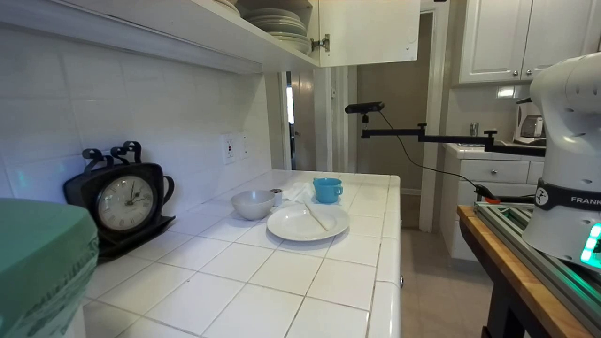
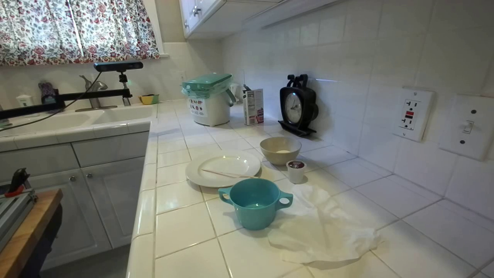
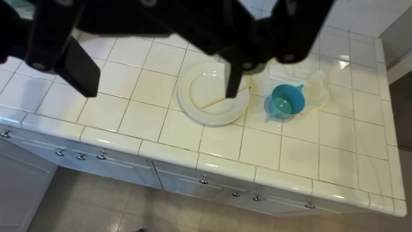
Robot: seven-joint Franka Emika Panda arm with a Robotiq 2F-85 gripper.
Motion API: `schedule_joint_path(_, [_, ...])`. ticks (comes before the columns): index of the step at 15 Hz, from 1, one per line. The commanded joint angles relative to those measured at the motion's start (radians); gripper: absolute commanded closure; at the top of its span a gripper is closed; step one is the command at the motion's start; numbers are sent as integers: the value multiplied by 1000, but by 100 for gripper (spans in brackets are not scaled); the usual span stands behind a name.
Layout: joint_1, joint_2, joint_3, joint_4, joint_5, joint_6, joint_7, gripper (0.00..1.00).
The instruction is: Close the left upper cabinet door.
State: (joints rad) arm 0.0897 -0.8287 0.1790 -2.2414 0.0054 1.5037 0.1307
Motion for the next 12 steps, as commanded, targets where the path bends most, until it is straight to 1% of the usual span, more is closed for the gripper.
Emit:
schedule_joint_path(1, [3, 14, 19, 51, 28, -29, 34, 0])
schedule_joint_path(9, [6, 48, 91, 163, 49, -68, 88, 0])
schedule_joint_path(12, [6, 70, 114, 197, 48, -59, 109, 0])
